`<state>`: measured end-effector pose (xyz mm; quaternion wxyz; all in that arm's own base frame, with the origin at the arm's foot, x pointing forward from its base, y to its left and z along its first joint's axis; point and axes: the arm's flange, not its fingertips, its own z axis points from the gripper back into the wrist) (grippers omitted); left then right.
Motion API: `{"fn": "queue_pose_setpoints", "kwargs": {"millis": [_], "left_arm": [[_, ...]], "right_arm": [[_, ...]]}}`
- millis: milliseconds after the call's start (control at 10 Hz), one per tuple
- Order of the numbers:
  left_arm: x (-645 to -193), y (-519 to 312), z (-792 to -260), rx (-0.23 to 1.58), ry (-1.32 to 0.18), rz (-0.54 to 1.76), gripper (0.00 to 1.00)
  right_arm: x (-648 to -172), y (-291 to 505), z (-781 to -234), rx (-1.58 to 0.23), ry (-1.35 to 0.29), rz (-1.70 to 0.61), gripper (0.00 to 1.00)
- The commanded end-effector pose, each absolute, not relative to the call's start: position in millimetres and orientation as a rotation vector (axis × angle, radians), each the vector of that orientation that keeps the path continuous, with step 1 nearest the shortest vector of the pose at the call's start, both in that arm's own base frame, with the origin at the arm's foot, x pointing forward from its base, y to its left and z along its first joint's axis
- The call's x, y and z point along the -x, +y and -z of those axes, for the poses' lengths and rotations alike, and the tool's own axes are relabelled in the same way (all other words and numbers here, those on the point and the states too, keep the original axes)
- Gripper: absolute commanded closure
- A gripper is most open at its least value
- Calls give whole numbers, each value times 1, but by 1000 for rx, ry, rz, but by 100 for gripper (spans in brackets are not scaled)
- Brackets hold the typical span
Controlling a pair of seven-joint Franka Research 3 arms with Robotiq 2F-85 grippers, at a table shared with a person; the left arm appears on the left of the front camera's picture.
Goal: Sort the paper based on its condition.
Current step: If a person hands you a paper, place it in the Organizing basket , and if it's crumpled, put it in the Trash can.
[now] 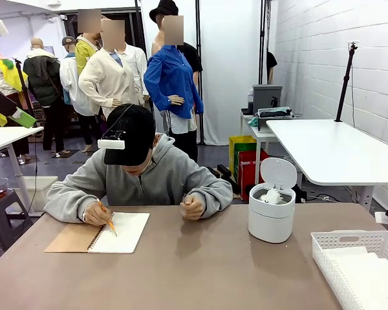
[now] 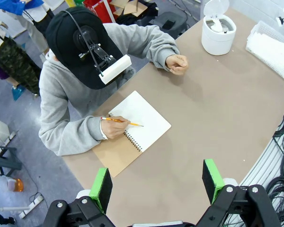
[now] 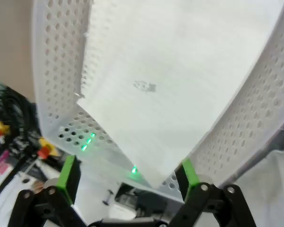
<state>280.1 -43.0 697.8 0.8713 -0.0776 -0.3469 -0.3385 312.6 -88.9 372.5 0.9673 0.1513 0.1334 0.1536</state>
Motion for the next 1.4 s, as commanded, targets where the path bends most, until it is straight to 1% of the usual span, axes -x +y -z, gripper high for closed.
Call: {"fn": "queue_pose_setpoints", "kwargs": {"millis": [0, 100, 200, 400, 500, 600, 900, 1000, 1100, 1300], "left_arm": [[-280, -42, -698, 163, -726, 705, 0], [-280, -42, -698, 163, -726, 705, 0], [-280, -42, -698, 163, -726, 705, 0], [-280, -42, -698, 163, -726, 705, 0], [-280, -42, -698, 163, -726, 705, 0], [-280, -42, -698, 163, -726, 705, 0], [-280, -42, -698, 163, -726, 705, 0], [-280, -42, -698, 163, -726, 705, 0], [-280, -42, -698, 163, -726, 705, 0], [-280, -42, -698, 163, -726, 705, 0]], "right_arm": [[-274, -77, -370, -186, 239, -376, 0], [-278, -76, -385, -173, 219, -417, 0], [-280, -73, -394, -198, 199, -453, 0], [-285, -68, -402, -287, 146, -490, 0], [-291, -69, -410, -331, 127, -426, 0], [-303, -75, -419, -217, 173, -459, 0], [-303, -75, -419, -217, 173, -459, 0], [-302, -74, -421, -241, 157, -459, 0], [-300, -51, -431, -273, 140, -601, 0], [-305, -10, -450, -318, 109, -774, 0]]}}
